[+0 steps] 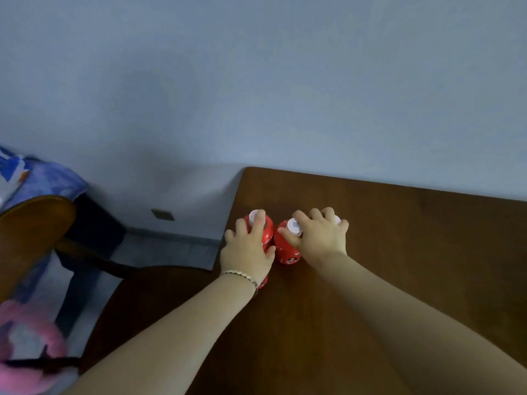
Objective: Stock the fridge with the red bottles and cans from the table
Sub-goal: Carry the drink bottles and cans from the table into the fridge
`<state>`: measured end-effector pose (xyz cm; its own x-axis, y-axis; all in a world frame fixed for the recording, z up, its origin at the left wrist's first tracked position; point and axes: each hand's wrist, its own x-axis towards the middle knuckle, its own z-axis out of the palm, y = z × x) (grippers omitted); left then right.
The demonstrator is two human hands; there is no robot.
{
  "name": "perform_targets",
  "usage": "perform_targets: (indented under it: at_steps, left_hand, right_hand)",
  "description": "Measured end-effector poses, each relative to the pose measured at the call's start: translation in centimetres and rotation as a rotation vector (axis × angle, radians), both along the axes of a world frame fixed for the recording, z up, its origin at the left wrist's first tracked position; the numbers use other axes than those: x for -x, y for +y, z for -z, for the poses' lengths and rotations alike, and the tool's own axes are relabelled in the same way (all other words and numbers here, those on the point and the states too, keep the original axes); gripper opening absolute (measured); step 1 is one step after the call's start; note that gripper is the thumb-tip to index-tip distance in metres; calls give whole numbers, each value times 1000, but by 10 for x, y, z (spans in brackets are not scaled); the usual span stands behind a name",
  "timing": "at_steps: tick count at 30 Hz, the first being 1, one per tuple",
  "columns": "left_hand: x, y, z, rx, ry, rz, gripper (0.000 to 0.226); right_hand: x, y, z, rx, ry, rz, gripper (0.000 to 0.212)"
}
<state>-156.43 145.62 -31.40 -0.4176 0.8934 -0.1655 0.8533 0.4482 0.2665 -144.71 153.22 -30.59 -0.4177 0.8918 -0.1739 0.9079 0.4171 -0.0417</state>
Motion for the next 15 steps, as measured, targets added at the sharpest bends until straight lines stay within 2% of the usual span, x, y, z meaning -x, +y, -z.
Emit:
perform_targets:
  at_steps: [7, 15]
  left_hand:
    - [-2, 6, -1, 34, -43, 24, 86]
    - [10, 9, -3, -123, 35, 78, 44]
  right_hand:
    - [-8, 9, -5, 38, -31, -107, 56]
    - [-17, 5, 1, -19, 21, -172, 38]
